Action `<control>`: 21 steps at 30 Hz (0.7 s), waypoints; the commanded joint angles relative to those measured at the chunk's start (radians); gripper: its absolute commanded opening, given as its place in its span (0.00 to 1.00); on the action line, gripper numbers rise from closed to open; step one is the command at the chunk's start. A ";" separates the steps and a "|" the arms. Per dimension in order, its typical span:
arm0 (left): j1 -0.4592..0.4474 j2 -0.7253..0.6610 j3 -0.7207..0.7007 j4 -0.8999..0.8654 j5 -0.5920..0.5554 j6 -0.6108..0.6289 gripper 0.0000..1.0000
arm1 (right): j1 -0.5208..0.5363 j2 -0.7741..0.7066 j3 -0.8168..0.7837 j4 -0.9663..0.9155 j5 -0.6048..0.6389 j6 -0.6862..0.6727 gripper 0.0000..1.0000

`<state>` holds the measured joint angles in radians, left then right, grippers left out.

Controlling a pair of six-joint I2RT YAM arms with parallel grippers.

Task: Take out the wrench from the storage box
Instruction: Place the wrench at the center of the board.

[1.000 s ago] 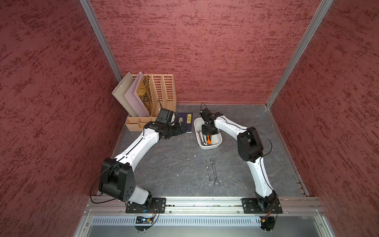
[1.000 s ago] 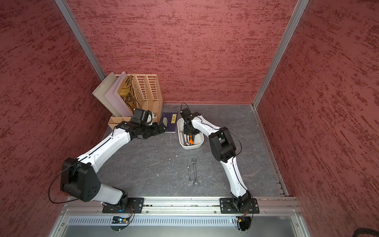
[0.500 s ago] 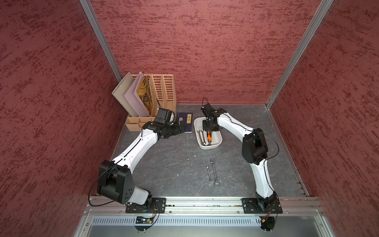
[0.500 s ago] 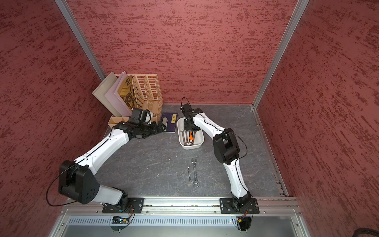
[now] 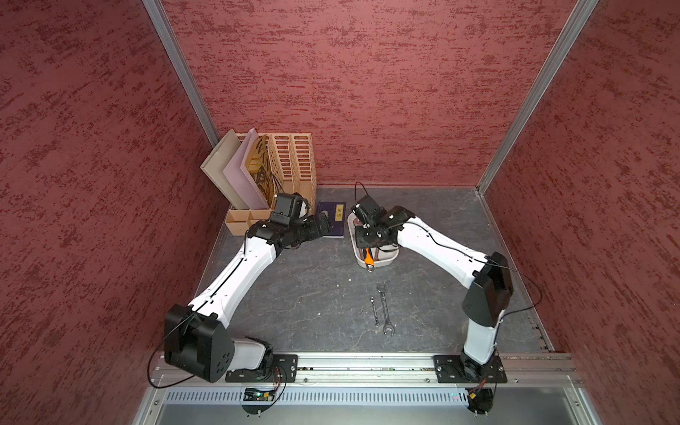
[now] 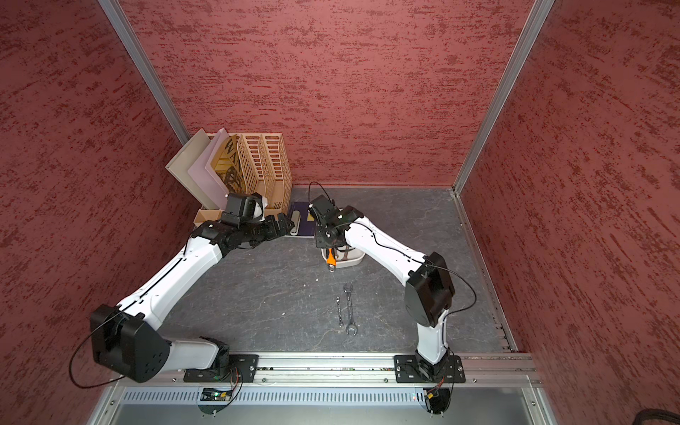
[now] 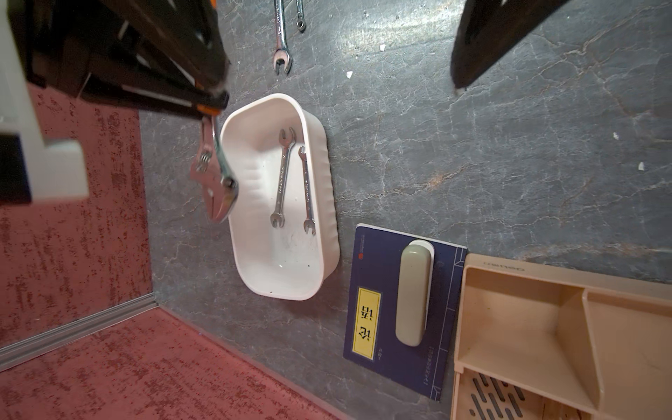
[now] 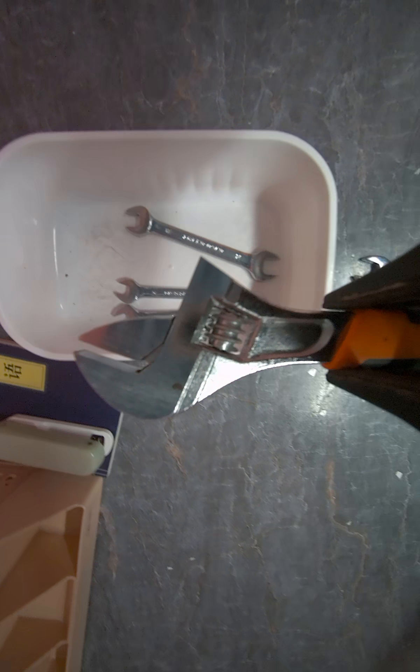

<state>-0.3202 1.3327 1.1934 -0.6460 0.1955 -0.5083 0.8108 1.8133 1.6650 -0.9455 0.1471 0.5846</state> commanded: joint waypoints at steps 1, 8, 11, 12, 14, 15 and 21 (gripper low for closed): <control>-0.015 -0.057 -0.035 -0.012 -0.028 -0.004 1.00 | 0.075 -0.104 -0.113 0.050 0.066 0.113 0.00; -0.032 -0.166 -0.107 -0.039 -0.051 -0.003 1.00 | 0.301 -0.160 -0.318 0.098 0.101 0.299 0.00; -0.039 -0.199 -0.128 -0.041 -0.057 -0.004 1.00 | 0.363 -0.139 -0.360 0.126 0.097 0.357 0.00; -0.041 -0.208 -0.134 -0.041 -0.057 -0.005 1.00 | 0.377 -0.127 -0.371 0.136 0.094 0.373 0.01; -0.043 -0.220 -0.145 -0.043 -0.060 -0.004 1.00 | 0.386 -0.106 -0.387 0.140 0.089 0.391 0.01; -0.043 -0.224 -0.148 -0.043 -0.058 -0.004 1.00 | 0.387 -0.099 -0.396 0.140 0.091 0.397 0.01; -0.045 -0.235 -0.166 -0.041 -0.062 0.000 1.00 | 0.386 -0.040 -0.425 0.148 0.083 0.391 0.04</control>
<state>-0.3607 1.1126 1.0389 -0.6823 0.1486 -0.5087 1.2007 1.7512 1.2404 -0.8410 0.1978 0.9524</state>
